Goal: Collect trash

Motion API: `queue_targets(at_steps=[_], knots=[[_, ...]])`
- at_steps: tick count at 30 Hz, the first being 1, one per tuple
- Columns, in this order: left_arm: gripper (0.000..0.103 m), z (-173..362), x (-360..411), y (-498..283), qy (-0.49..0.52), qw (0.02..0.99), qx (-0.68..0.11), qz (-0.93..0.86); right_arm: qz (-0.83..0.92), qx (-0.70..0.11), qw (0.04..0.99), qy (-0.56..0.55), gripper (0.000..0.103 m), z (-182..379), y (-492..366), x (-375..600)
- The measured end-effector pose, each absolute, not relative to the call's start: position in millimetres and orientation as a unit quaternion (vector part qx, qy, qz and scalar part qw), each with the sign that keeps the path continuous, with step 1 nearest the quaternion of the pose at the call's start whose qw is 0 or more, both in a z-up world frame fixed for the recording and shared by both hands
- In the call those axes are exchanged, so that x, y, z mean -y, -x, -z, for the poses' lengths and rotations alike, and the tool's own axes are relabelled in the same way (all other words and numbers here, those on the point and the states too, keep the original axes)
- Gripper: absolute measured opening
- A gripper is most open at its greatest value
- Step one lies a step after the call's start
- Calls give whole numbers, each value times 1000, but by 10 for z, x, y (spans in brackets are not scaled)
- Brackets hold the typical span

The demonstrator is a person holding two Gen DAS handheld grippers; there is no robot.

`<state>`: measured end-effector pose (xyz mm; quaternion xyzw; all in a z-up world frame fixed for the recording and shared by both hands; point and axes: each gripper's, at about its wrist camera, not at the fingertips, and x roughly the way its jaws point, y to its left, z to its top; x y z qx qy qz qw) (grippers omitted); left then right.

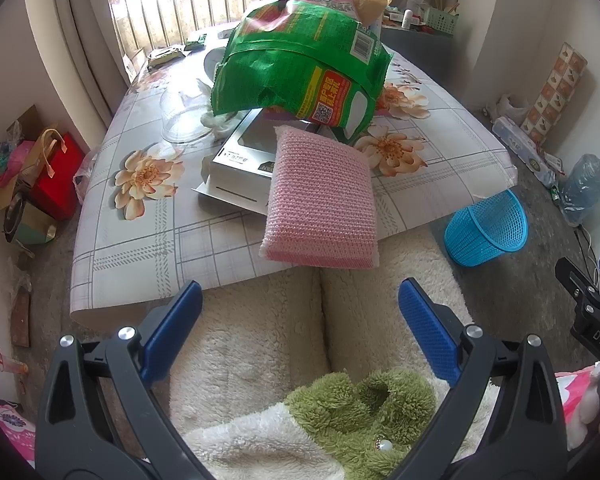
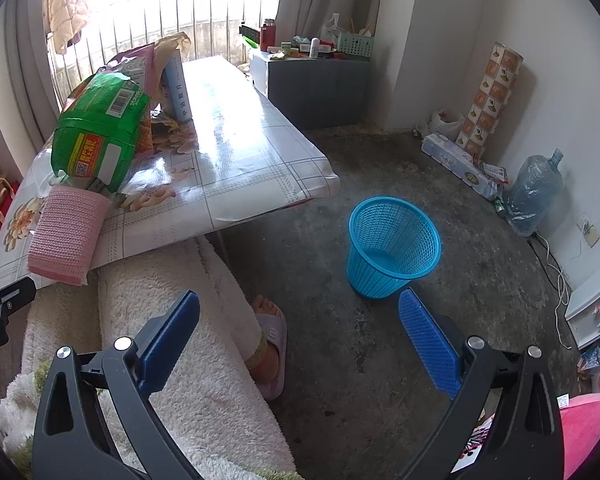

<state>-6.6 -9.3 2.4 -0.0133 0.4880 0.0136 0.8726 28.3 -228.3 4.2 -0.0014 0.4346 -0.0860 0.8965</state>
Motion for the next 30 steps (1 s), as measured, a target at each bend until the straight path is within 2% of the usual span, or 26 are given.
queue_targets(at_steps=[30], knots=[[94, -11, 72, 60, 15, 872, -488, -17, 80, -440, 894, -9, 97, 2, -341, 2288]])
